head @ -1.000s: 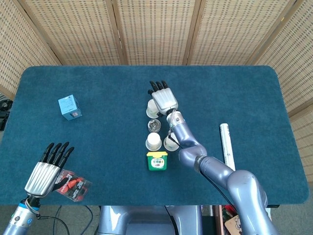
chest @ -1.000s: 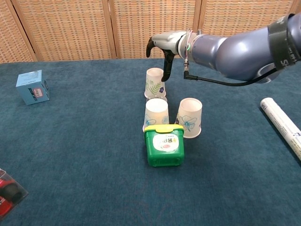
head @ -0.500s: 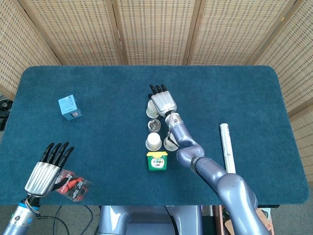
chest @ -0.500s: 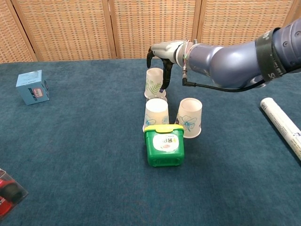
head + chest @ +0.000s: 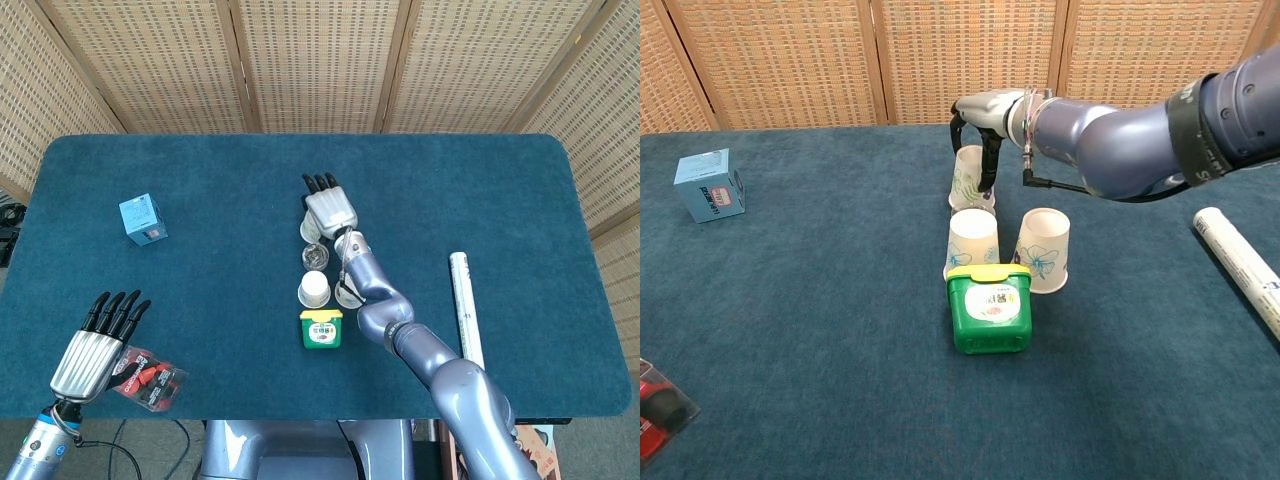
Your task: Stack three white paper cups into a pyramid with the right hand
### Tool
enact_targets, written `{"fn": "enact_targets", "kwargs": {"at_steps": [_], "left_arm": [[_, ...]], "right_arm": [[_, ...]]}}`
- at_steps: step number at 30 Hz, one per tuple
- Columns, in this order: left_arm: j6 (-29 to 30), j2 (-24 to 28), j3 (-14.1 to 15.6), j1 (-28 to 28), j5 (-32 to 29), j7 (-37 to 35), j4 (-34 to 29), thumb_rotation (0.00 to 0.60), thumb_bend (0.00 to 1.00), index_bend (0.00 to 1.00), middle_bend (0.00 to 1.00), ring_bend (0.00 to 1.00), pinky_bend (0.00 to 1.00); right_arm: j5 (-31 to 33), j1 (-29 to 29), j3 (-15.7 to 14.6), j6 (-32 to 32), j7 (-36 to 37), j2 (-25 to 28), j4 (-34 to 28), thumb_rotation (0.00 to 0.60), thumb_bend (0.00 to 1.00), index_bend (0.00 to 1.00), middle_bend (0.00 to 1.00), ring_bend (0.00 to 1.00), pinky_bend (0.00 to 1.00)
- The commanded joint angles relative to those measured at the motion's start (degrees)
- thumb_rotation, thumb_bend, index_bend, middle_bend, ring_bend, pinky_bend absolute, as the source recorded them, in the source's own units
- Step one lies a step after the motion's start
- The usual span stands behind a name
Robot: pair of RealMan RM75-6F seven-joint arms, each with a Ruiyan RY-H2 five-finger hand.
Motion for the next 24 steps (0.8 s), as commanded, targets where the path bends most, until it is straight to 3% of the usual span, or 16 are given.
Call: {"fn": "enact_targets", "kwargs": {"at_steps": [1,18,24], "left_arm": [[0.1,0.0,0.0,0.0,0.0,0.0,0.0,0.600,0.21,0.00,0.00,0.00,0.00],[0.5,0.2,0.3,-0.1,0.2,-0.1,-0.2,0.600,0.21,0.00,0.00,0.00,0.00],[0.3,0.2,0.4,-0.2,0.2,0.0,-0.2,0.600,0.21,0.00,0.00,0.00,0.00]], "right_arm": [[-0.8,-0.1,-0.2,-0.3,0.8,-0.4,0.9,0.600,0.13,0.41,0.00,0.00,0.00],[-3.7,-0.1,-0.4,-1.1,3.7,-1.6,4.3,0.600,0.13,0.41,0.00,0.00,0.00],[-4.4,-0.6,-0.6,-1.6,4.0,-2.0,5.2,0.600,0.13,0.48,0.00,0.00,0.00]]}}
